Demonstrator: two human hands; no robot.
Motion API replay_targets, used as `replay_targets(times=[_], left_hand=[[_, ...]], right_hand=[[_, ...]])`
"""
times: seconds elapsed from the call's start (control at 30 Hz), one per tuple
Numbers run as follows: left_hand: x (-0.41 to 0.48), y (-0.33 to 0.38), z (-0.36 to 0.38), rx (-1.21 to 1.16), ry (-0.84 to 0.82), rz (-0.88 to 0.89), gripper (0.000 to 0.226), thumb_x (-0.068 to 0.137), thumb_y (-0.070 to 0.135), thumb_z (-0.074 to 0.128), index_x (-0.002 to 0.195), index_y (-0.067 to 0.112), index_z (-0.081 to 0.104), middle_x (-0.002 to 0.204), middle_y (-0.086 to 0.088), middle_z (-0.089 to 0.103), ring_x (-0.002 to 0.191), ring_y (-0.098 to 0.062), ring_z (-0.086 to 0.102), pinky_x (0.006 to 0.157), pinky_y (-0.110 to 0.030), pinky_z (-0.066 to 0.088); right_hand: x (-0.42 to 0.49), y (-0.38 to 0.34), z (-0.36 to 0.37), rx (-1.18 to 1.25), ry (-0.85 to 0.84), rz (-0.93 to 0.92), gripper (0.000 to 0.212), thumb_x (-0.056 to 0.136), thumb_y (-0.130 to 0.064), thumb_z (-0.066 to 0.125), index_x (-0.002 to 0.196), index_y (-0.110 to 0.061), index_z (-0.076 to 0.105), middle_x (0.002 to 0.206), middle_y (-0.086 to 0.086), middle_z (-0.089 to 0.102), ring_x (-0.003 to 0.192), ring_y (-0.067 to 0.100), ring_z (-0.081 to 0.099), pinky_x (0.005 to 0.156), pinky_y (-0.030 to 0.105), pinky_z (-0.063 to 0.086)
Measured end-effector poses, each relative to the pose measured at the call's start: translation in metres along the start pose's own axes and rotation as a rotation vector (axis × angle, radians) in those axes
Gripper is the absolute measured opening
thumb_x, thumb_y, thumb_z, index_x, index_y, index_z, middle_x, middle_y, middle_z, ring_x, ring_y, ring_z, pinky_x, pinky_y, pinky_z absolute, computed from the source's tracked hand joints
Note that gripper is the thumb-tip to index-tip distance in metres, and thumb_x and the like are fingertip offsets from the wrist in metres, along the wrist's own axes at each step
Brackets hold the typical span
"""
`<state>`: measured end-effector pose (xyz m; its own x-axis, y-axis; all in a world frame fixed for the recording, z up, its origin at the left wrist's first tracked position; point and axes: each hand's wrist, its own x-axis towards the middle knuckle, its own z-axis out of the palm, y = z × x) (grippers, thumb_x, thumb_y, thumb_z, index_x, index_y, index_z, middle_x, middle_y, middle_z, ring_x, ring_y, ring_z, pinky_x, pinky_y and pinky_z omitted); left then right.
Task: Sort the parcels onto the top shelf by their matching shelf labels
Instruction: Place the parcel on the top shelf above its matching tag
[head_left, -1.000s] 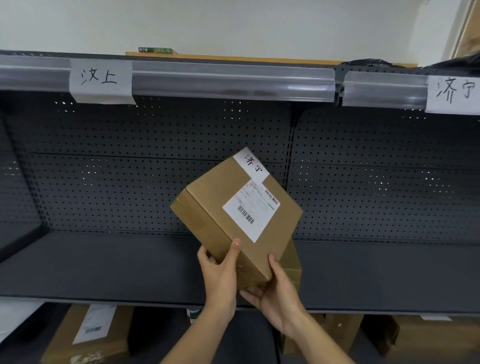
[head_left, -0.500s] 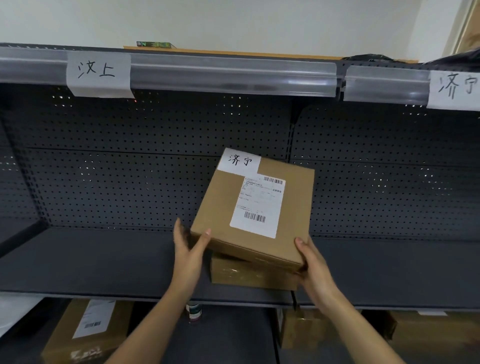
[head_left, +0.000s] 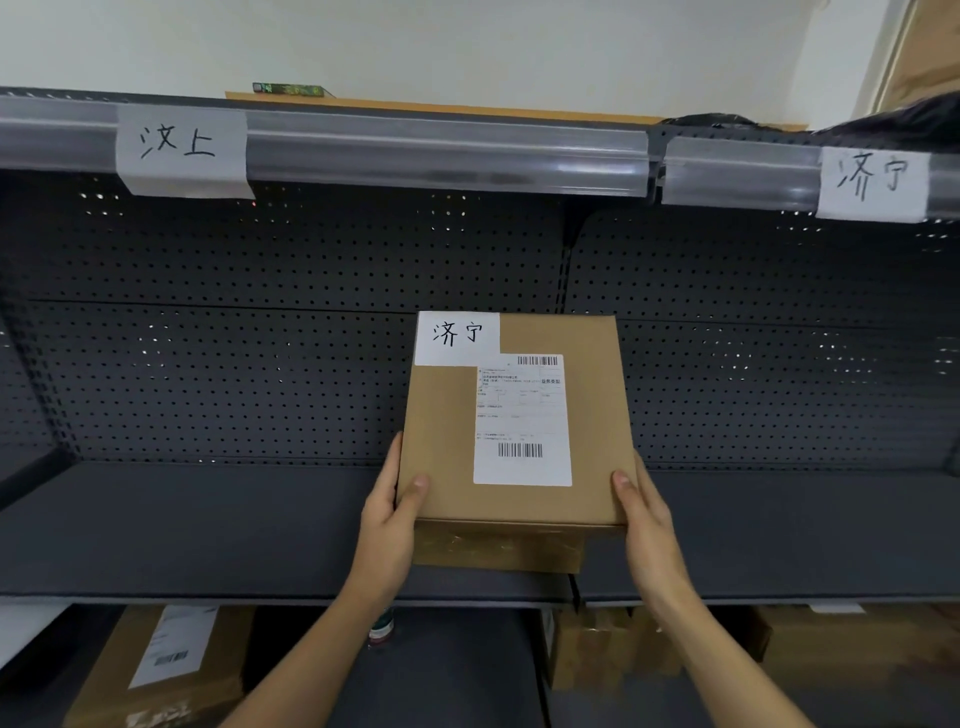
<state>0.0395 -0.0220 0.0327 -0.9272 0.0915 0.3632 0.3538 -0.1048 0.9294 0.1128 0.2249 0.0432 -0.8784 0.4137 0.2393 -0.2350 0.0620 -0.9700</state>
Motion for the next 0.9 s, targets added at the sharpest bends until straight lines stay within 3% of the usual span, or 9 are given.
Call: replay_targets(times=[0.07,0.13,0.23,0.33,0.43,0.6,0.73,0.77,0.9], left_hand=[[-0.002,0.005,0.004,-0.016,-0.008,0.041,0.056,0.104,0.008,0.046,0.156,0.018,0.029,0.148,0.008,0.05,0.124,0.013,0.052,0.1,-0.008,0.041],[-0.008,0.011,0.009,-0.026,-0.021,0.096,0.057,0.103,0.016,0.05,0.156,0.02,0.028,0.15,0.008,0.05,0.132,0.002,0.05,0.11,-0.02,0.04],[-0.019,0.022,0.017,0.0,-0.048,0.192,0.065,0.098,0.029,0.05,0.157,0.023,0.025,0.148,0.021,0.051,0.137,-0.005,0.047,0.112,-0.025,0.039],[-0.029,0.035,0.028,0.014,-0.094,0.294,0.066,0.096,0.038,0.05,0.156,0.029,0.024,0.149,0.028,0.047,0.14,-0.005,0.044,0.112,-0.023,0.038],[-0.035,0.048,0.04,0.029,-0.155,0.366,0.065,0.095,0.041,0.048,0.154,0.034,0.022,0.151,0.028,0.044,0.14,-0.007,0.044,0.112,-0.023,0.037],[-0.046,0.066,0.066,0.004,-0.246,0.434,0.069,0.097,0.038,0.047,0.157,0.022,0.019,0.154,0.024,0.042,0.142,-0.009,0.042,0.114,-0.027,0.036],[-0.051,0.082,0.09,-0.069,-0.299,0.458,0.069,0.097,0.035,0.047,0.158,0.02,0.018,0.157,0.014,0.042,0.143,-0.013,0.042,0.116,-0.036,0.036],[-0.051,0.087,0.096,-0.086,-0.309,0.467,0.069,0.097,0.035,0.047,0.158,0.019,0.019,0.157,0.014,0.042,0.144,-0.013,0.041,0.117,-0.036,0.035],[-0.048,0.112,0.121,-0.162,-0.345,0.51,0.068,0.096,0.032,0.049,0.156,0.017,0.021,0.151,0.027,0.045,0.142,-0.005,0.042,0.114,-0.023,0.036]], right_hand=[[-0.002,-0.001,-0.007,-0.064,0.044,-0.072,0.051,0.109,-0.025,0.042,0.159,-0.02,0.033,0.149,-0.01,0.048,0.116,-0.015,0.052,0.084,-0.009,0.035],[-0.01,-0.005,-0.012,-0.102,0.108,-0.158,0.05,0.109,-0.026,0.042,0.158,-0.016,0.036,0.15,-0.004,0.053,0.118,-0.02,0.053,0.096,-0.002,0.039],[-0.032,-0.015,-0.018,-0.103,0.227,-0.265,0.061,0.102,-0.037,0.046,0.157,-0.01,0.038,0.15,0.003,0.056,0.135,0.004,0.053,0.111,0.02,0.042],[-0.053,-0.028,-0.026,-0.101,0.339,-0.366,0.072,0.095,-0.045,0.046,0.154,-0.005,0.041,0.148,0.008,0.058,0.137,0.016,0.053,0.113,0.033,0.042],[-0.07,-0.039,-0.042,-0.12,0.426,-0.447,0.074,0.093,-0.046,0.046,0.151,-0.001,0.044,0.144,0.013,0.059,0.132,0.019,0.056,0.107,0.025,0.047],[-0.096,-0.059,-0.071,-0.146,0.551,-0.503,0.073,0.092,-0.043,0.045,0.15,0.001,0.044,0.144,0.016,0.057,0.128,0.018,0.056,0.1,0.015,0.048],[-0.108,-0.077,-0.092,-0.141,0.614,-0.563,0.063,0.096,-0.032,0.045,0.149,0.002,0.044,0.143,0.018,0.057,0.115,-0.011,0.06,0.096,0.008,0.047],[-0.109,-0.082,-0.098,-0.142,0.629,-0.572,0.06,0.098,-0.027,0.044,0.148,0.004,0.044,0.143,0.019,0.057,0.114,-0.01,0.06,0.096,0.007,0.046],[-0.109,-0.107,-0.117,-0.134,0.656,-0.612,0.06,0.098,-0.026,0.043,0.149,0.005,0.044,0.144,0.023,0.057,0.126,0.023,0.057,0.098,0.014,0.048]])
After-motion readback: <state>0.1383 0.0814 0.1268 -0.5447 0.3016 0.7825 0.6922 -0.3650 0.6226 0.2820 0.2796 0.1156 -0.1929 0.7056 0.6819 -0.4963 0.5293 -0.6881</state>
